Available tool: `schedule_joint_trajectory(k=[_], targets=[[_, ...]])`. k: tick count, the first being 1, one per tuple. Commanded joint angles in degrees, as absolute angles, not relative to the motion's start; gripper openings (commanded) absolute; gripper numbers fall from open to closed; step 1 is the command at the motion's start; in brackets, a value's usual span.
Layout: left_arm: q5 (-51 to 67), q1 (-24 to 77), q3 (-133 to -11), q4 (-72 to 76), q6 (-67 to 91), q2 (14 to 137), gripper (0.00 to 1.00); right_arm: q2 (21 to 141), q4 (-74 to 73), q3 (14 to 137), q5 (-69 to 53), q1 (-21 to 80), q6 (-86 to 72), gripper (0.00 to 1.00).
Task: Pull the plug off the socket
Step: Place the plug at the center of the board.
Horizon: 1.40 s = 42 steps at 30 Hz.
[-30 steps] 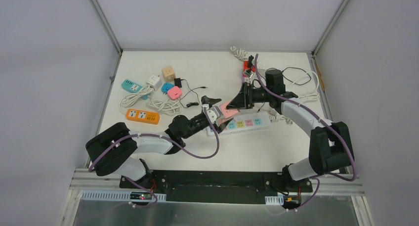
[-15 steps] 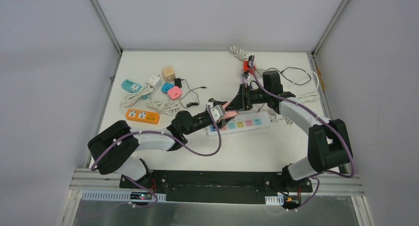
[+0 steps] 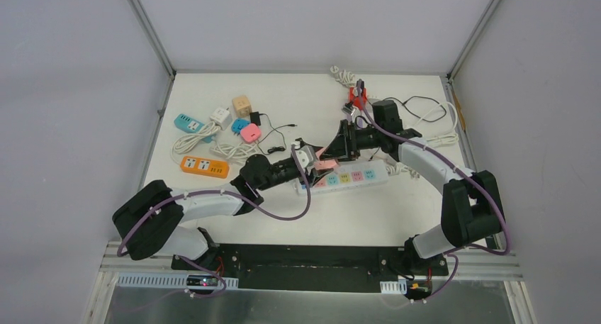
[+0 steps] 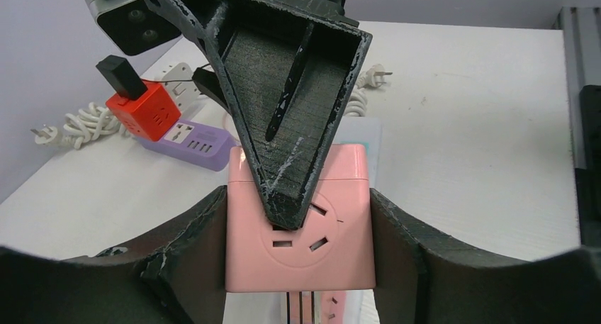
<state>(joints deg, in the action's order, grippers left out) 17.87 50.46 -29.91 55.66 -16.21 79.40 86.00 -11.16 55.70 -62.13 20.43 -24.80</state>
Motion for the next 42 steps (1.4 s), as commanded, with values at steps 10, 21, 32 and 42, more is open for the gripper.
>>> schedule_joint_trajectory(k=[10,21,32,42], targets=[[15.7,46.4,-25.1,38.1,-11.0,63.7,0.0,84.7,-19.8,61.0,-68.7,18.1,-12.9,0.75],[8.3,46.3,-25.3,32.8,-14.5,61.4,0.0,84.8,-10.3,58.5,-71.5,17.9,-18.1,1.0],[-4.2,31.1,-34.3,6.7,11.4,60.1,0.0,81.7,-24.7,62.1,-65.0,15.9,-3.8,1.0],[-10.0,18.9,-47.0,3.7,20.8,71.5,0.0,82.0,-25.7,62.3,-63.8,15.5,-2.0,1.0]])
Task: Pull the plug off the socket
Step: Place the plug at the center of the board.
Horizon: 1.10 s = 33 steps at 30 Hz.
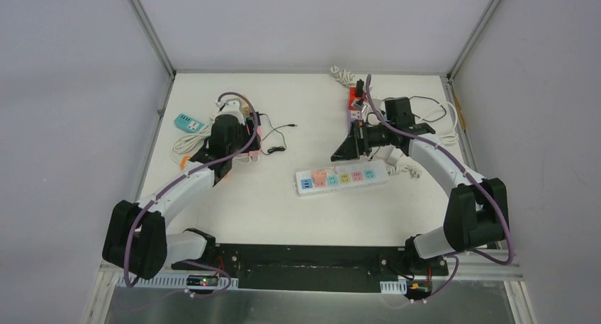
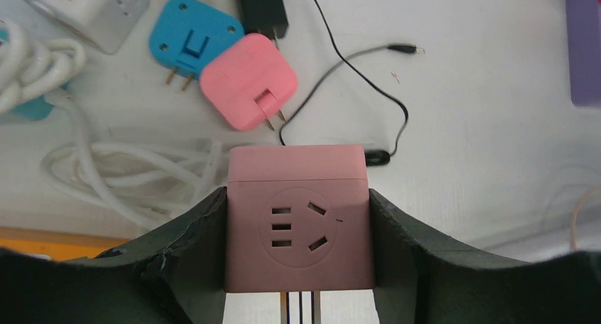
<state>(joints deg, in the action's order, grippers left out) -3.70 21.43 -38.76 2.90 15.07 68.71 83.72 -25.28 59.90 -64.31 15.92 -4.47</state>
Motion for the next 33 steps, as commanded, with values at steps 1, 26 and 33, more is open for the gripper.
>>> schedule_joint_trajectory(k=[1,26,33], targets=[[-10.3,17.6,-48.5,3.5,21.7,73.2,0.0,82.2,-25.8,62.3,-63.8,15.5,-2.0,1.0],[-16.3,9.4,-67.2,-7.5,28.3,97.8,0.8,82.7,-28.0,62.9,-63.6,14.8,1.4,1.0],[-15.4,9.6,-65.0,-9.1,28.6,91.3,0.96,82.2,-30.9,63.7,-62.2,14.2,4.8,1.0]])
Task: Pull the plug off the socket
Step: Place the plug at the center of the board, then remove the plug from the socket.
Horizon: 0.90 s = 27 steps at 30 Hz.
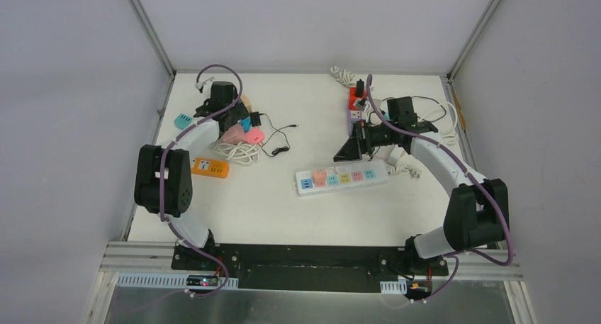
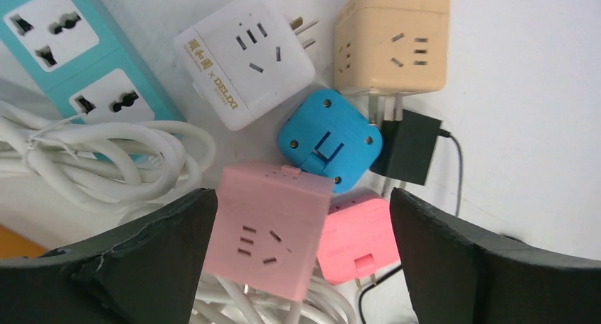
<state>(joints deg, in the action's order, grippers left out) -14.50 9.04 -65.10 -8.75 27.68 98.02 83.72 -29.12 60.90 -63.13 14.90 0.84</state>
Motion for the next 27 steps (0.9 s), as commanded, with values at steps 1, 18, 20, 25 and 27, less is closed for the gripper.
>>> schedule_joint_trajectory(k=[1,18,20,25,27], targets=[[-15.4,9.7,-64.6,-9.2,28.4,90.0,0.96,82.1,-31.5,63.9,-62.0,14.2,5.6,1.0],[8.7,18.4,-48.1,1.8,15.6,68.9,0.99,74.3,-46.9,65.4,-55.6,14.0,31.7,1.0],[15.0,18.4,-44.2,9.4,15.9,67.4,0.99,74.3,-47.0,64.8,-55.0,14.0,33.2,1.0],[33.5,21.8,-38.0,27.2,13.4,67.4,0.99,77.0,-51.8,64.3,-57.1,13.9,41.8,1.0],[34.2,25.1,-37.2,27.8,9.5,67.3,0.99,78.1,-53.1,64.6,-57.3,13.9,43.1,1.0]])
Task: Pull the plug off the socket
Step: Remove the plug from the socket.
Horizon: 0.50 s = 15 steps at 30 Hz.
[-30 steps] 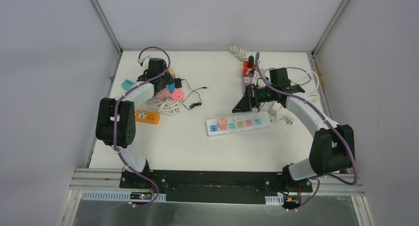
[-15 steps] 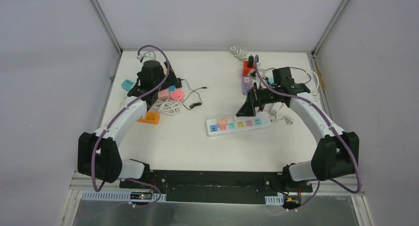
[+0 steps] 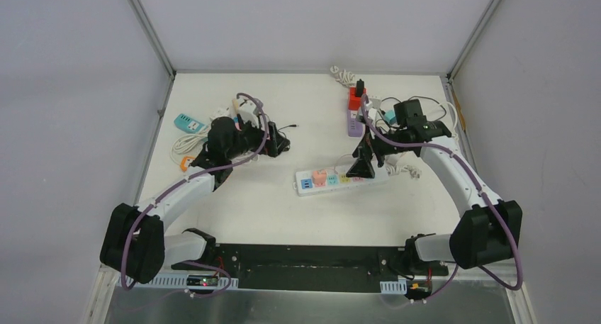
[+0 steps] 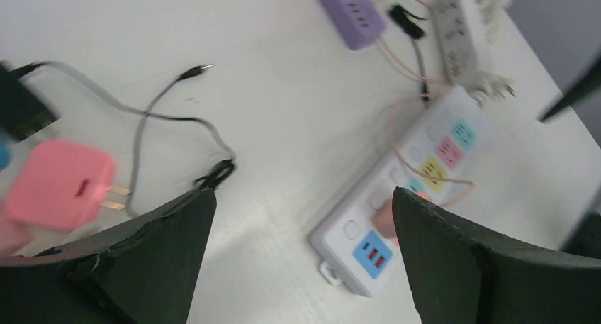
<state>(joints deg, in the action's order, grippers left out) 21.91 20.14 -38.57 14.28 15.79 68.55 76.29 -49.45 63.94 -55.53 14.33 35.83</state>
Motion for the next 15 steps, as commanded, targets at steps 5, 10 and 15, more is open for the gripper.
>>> schedule_joint_trajectory(k=[5,10,15], targets=[[33.7,29.6,-33.9,29.2,2.4,66.8,0.99,79.7,-56.4,66.1,-55.7,13.8,46.9,1.0],[31.6,31.2,-32.8,27.9,-1.0,66.4,0.99,79.2,-56.6,65.5,-55.2,13.8,49.1,1.0],[30.1,32.5,-34.9,23.0,-0.1,65.8,0.99,78.3,-56.7,65.0,-53.8,13.9,50.7,1.0]])
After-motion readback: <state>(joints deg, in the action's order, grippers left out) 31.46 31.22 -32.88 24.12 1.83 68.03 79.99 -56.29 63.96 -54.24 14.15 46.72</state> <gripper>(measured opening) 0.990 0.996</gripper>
